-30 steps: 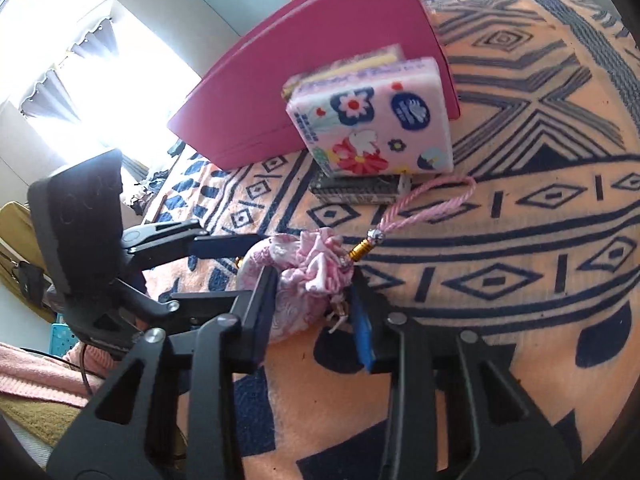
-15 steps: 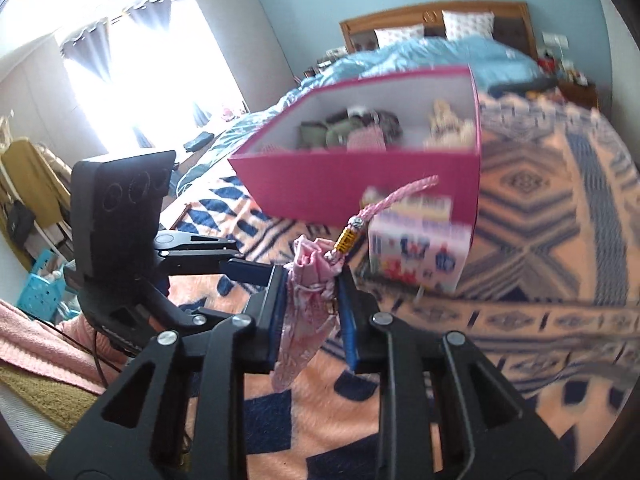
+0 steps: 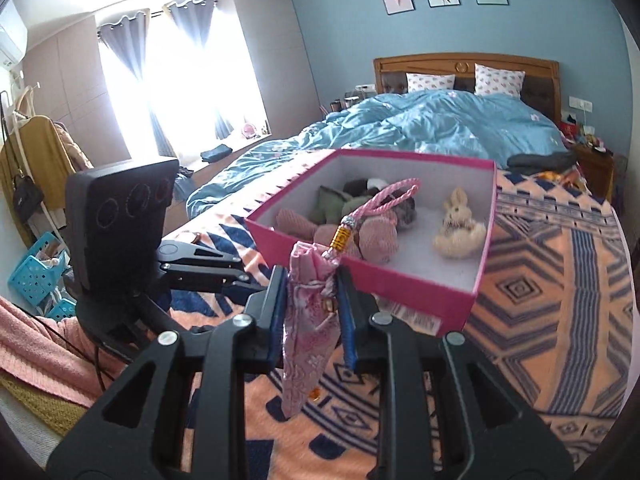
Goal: Organize objects
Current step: 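Carry the pink pouch over the magenta box with the left gripper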
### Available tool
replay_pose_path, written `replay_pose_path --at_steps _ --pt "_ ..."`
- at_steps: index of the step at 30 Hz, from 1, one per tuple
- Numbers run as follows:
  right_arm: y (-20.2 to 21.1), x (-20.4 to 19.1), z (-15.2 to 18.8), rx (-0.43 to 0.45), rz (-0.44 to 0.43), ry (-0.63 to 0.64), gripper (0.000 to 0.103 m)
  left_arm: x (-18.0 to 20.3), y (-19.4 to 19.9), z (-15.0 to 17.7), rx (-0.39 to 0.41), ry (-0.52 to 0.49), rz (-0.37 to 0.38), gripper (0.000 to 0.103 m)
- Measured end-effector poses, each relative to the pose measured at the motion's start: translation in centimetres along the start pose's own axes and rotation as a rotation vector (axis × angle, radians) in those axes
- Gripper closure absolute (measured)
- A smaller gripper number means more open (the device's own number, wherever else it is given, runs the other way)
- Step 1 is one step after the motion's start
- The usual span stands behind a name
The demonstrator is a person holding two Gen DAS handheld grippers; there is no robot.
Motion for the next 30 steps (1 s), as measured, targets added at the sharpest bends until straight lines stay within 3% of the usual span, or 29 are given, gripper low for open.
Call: replay_pose_path --at_steps 13,23,30 --pt "-0.5 0.7 -6.9 0.074 0.004 0.091 0.077 -3.6 0.3 -6.4 0.052 -0.028 -0.114 0.069" --pt "-3.1 3.2 -10.1 0.069 0.039 0.097 0.077 -7.9 -1.6 -9.0 0.019 -0.004 -0.207 0.069" --pt "-5.8 5.3 -11.0 0.021 0.066 0.096 0.077 -10.9 -3.6 -9.3 -0.03 0.033 -0.24 0.069"
Point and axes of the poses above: each gripper's, at about its wrist camera, not at the fingertips, and y roughly against the way its jaws point, x to its right, z to its underside, the point moved 9 cm from there along -y, roughly the way its jaws point, and after that the axes turned 4 degrees about -y, right-handed, at the moved point
